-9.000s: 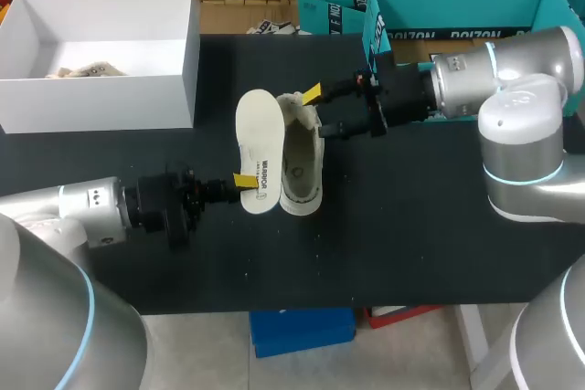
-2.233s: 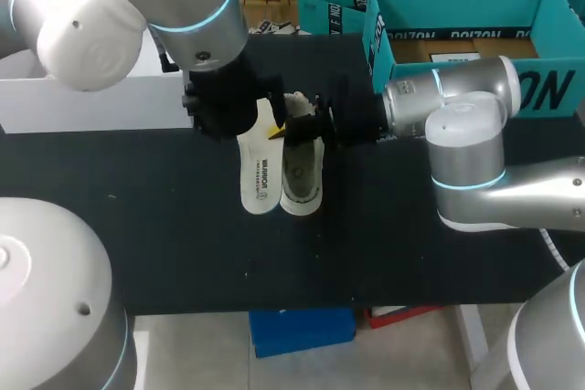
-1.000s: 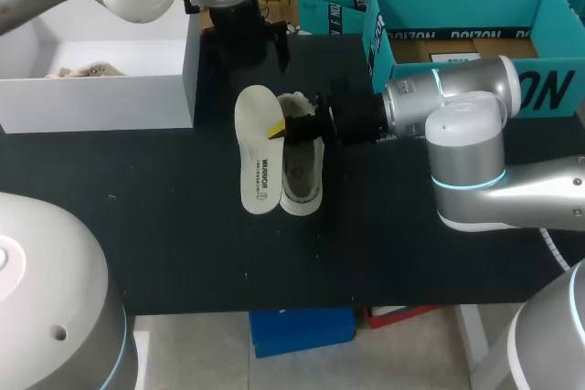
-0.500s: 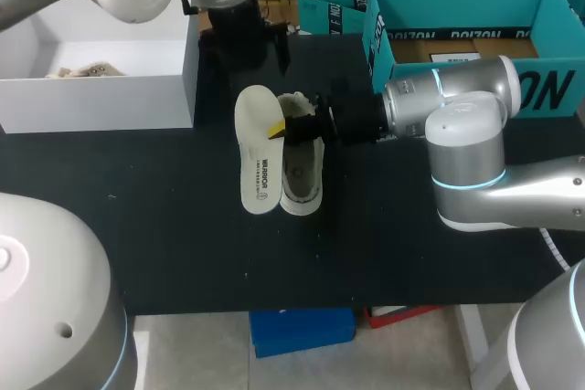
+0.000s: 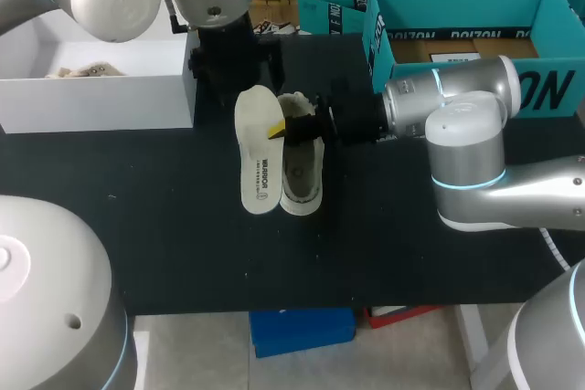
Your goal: Take the shoe out of the shoebox, open the shoe tongue, remove and reinsert the insole, then place the shoe into the shoebox
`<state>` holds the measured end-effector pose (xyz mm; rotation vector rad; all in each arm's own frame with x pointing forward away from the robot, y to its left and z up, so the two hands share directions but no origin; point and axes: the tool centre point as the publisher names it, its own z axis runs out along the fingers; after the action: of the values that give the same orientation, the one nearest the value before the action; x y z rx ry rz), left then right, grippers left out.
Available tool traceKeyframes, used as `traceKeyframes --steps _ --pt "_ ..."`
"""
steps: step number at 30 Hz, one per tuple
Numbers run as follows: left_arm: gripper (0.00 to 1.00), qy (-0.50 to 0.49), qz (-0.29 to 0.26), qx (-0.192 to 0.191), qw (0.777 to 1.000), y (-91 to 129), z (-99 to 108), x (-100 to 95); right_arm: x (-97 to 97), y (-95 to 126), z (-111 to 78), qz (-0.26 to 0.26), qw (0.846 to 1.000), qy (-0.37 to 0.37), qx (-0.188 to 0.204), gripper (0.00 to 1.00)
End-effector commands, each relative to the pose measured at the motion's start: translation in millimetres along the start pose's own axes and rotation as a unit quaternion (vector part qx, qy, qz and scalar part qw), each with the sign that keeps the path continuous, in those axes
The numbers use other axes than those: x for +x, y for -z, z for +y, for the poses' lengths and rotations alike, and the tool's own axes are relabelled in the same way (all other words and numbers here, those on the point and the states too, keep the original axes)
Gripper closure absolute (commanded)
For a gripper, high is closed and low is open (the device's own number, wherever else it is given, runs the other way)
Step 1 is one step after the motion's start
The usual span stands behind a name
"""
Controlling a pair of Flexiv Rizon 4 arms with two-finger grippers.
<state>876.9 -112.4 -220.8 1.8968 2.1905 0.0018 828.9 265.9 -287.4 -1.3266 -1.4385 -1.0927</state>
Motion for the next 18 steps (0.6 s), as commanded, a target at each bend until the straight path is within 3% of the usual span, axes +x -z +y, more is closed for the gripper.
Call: traceKeyframes --steps 1,18 --pt "0.00 0.000 -0.006 -0.014 1.000 12 -21 10.7 -0.7 -1 0.0 0.000 1.000 0.000 -0.001 1.00" --pt "0.00 -0.003 -0.017 -0.014 1.000 27 -84 17.0 -0.7 -1 0.0 0.000 1.000 0.000 -0.001 1.00"
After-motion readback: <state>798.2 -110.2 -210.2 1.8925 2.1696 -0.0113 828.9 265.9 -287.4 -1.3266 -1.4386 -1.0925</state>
